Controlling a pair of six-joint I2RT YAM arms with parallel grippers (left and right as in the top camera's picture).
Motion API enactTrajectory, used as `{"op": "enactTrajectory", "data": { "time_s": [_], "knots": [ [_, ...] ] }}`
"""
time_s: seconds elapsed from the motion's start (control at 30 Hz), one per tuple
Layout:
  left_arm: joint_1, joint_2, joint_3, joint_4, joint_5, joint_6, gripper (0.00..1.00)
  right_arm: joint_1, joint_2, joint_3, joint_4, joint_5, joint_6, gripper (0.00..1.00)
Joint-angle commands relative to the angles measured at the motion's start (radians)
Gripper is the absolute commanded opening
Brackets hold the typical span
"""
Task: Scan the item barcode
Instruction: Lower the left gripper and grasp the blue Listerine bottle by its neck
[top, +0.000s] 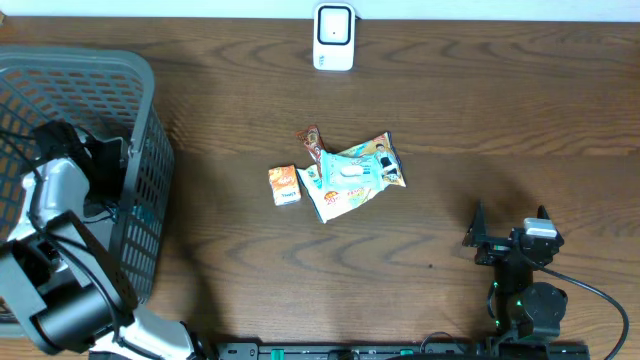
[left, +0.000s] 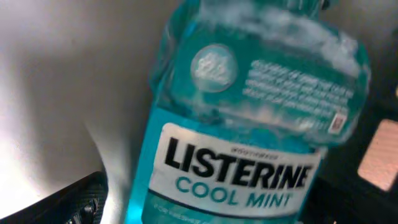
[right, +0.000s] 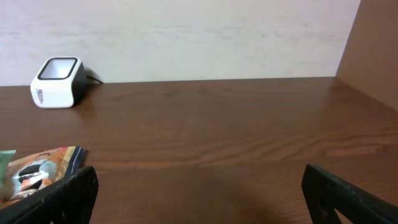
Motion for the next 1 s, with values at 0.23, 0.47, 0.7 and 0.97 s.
{"op": "enactTrajectory", "data": {
  "time_s": [0.23, 0.47, 0.7, 0.97],
  "knots": [
    [0.013, 0.138, -0.025, 0.041, -0.232, -0.166, 0.98, -0.007, -0.003, -0.001, -0.004, 0.002, -0.011, 0.99],
    [0.013, 0.138, -0.025, 0.069, -0.232, -0.169, 0.77, -0.007, -0.003, -0.001, -0.004, 0.002, -0.011, 0.99],
    [0.014, 0.138, -0.025, 0.129, -0.229, -0.319, 0.98, -0.007, -0.003, -0.001, -0.004, 0.002, -0.011, 0.99],
    [0.014, 0.141, -0.046, 0.138, -0.229, -0.435, 0.98, -0.007, -0.003, -0.001, -0.004, 0.002, -0.011, 0.99]
  ]
}}
